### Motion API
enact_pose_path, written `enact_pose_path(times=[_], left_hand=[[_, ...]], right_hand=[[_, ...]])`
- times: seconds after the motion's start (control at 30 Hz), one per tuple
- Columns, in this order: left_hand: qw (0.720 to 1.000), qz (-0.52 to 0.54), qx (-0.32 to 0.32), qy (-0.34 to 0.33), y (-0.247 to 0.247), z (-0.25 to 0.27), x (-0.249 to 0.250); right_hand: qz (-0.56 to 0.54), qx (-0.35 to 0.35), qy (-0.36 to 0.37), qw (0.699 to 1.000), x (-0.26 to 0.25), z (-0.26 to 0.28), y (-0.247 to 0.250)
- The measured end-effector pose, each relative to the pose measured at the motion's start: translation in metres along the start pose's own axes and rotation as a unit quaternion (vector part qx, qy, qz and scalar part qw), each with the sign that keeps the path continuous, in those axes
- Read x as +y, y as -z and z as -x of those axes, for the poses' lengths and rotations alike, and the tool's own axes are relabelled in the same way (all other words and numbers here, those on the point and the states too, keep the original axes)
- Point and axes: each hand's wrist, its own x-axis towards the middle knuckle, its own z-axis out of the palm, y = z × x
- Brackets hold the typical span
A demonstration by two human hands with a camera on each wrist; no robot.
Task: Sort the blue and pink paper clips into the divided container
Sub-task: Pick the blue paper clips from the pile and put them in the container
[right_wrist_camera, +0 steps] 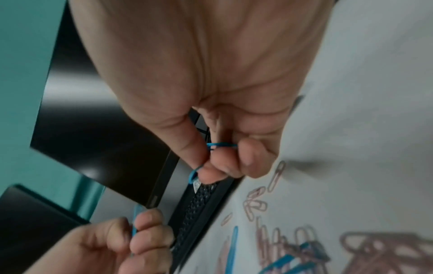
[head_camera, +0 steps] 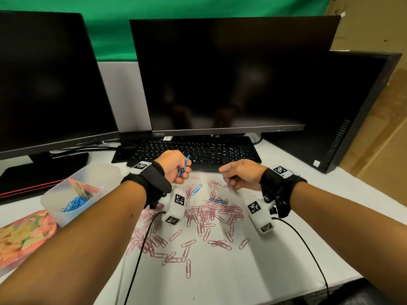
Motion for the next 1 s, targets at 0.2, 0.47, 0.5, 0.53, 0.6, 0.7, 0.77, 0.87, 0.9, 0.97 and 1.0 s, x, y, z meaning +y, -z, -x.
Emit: enact_pose_path(times=[0.2,0.47,0.5,0.53,0.6,0.7,0.77,0.87,0.9,0.97,1.0], left_hand=[[0.998,0.057,0.015,0.013,0.002,-0.009,-0.006],[0.84,-0.529,0.099,-0.06,-0.021,-0.014,-0.021],[0.821,-0.56,0.097,-0.057,-0.025,-0.013,-0.023],[0.798,-0.591,0.099,-0.062,-0.027,-0.014,-0.025],[0.782,-0.612,0.102,-0.065,-0.03,-0.016,-0.028],[0.78,-0.614,0.101,-0.061,-0.032,-0.016,-0.027],[0.775,-0.623,0.095,-0.053,-0.032,-0.016,-0.026],[0.772,-0.629,0.078,-0.046,-0.032,-0.014,-0.026],[0.776,-0.625,0.074,-0.049,-0.031,-0.014,-0.027],[0.786,-0.611,0.073,-0.06,-0.028,-0.012,-0.029],[0.794,-0.599,0.079,-0.069,-0.024,-0.012,-0.029]], right_hand=[[-0.153,-0.008,-0.078,0.985,0.0,-0.003,-0.005],[-0.182,0.023,-0.116,0.976,0.0,-0.008,-0.01],[-0.17,0.013,-0.117,0.978,0.001,-0.008,-0.01],[-0.148,0.008,-0.117,0.982,0.001,-0.008,-0.012],[-0.047,0.023,-0.092,0.994,0.003,-0.009,-0.014],[0.292,0.05,-0.004,0.955,0.005,-0.007,-0.025],[0.457,0.037,0.034,0.888,0.007,-0.003,-0.035],[0.556,0.038,0.051,0.829,0.011,0.001,-0.045],[0.564,0.042,0.053,0.823,0.013,0.001,-0.046],[0.566,0.044,0.054,0.822,0.014,-0.001,-0.046],[0.561,0.042,0.051,0.825,0.012,-0.002,-0.046]])
